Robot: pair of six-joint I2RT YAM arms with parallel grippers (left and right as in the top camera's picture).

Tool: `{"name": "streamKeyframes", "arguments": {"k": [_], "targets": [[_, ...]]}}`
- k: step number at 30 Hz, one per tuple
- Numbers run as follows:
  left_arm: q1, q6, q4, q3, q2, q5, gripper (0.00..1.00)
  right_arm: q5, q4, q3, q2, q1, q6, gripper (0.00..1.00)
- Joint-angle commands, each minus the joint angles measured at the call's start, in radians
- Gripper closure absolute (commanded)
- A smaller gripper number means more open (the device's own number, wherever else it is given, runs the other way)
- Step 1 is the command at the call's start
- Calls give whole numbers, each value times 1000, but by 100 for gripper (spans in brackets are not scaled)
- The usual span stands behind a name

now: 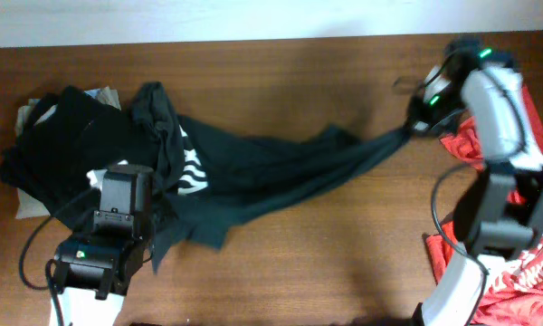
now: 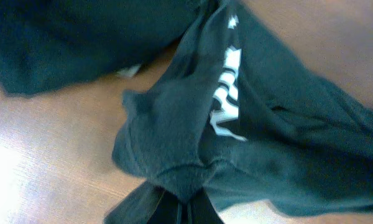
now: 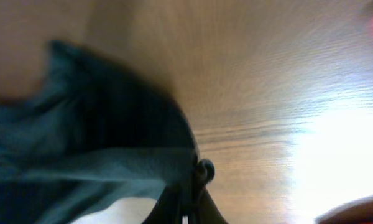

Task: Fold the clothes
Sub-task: 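Lift the shirt with both grippers and lay it flat across the table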

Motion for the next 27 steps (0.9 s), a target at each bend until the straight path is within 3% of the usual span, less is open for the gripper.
{"name": "streamKeyframes", "arguments": {"k": [1, 3, 6, 11, 15, 21, 24, 27], "targets": [[39, 187, 21, 195, 48, 85, 100, 75, -106, 230, -124, -47, -19, 96], [106, 255, 0, 399, 113, 166, 100, 106, -201, 363, -156, -80, -19, 96], [214, 269, -21, 615, 189, 277, 100, 106, -255, 402, -177, -127, -19, 96], [309, 301, -69, 720, 206, 481, 100, 79, -290, 402, -222, -233, -26, 96], [356, 314, -114, 831, 206, 553, 100, 4, -288, 402, -315, -309, -26, 96], [356, 333, -138, 943, 213, 595, 100, 5, -215, 402, -471, -309, -26, 96], [347, 333, -155, 943, 304, 608, 100, -4, -214, 402, -415, -304, -46, 96], [270, 378, -138, 943, 519, 637, 100, -11, -203, 402, -270, -248, -95, 96]]}}
